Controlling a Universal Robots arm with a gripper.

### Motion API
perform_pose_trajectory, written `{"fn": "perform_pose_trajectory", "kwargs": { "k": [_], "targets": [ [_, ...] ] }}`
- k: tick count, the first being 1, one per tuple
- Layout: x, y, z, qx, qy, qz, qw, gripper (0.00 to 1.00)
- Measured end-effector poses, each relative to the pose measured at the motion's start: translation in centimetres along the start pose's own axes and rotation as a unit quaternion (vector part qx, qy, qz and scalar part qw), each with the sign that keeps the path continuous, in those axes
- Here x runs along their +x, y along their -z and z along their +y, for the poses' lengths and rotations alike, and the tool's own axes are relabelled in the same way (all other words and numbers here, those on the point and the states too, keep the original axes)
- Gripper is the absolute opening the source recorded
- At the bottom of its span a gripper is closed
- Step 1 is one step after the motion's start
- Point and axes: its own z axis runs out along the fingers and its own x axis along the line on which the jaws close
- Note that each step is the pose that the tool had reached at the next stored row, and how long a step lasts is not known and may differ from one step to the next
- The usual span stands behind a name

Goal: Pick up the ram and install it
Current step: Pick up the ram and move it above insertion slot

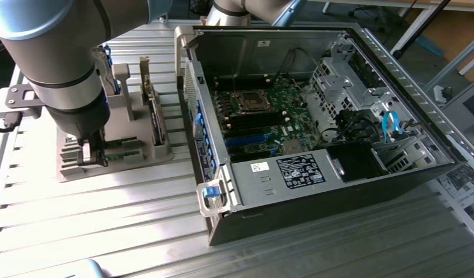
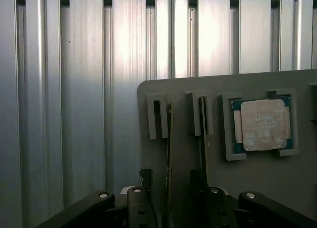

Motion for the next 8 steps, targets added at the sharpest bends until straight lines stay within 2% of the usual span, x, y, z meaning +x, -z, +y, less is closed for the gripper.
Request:
{"fn": "perform_pose_trajectory", "kwargs": {
  "k": [1, 8],
  "targets": [
    [0.00, 0.00, 0.00, 0.0024, 0.000, 0.0003, 1.0000, 0.44],
    [0.00, -0.01, 0.00, 0.0027, 0.000, 0.0002, 1.0000, 0.44]
  ]
}}
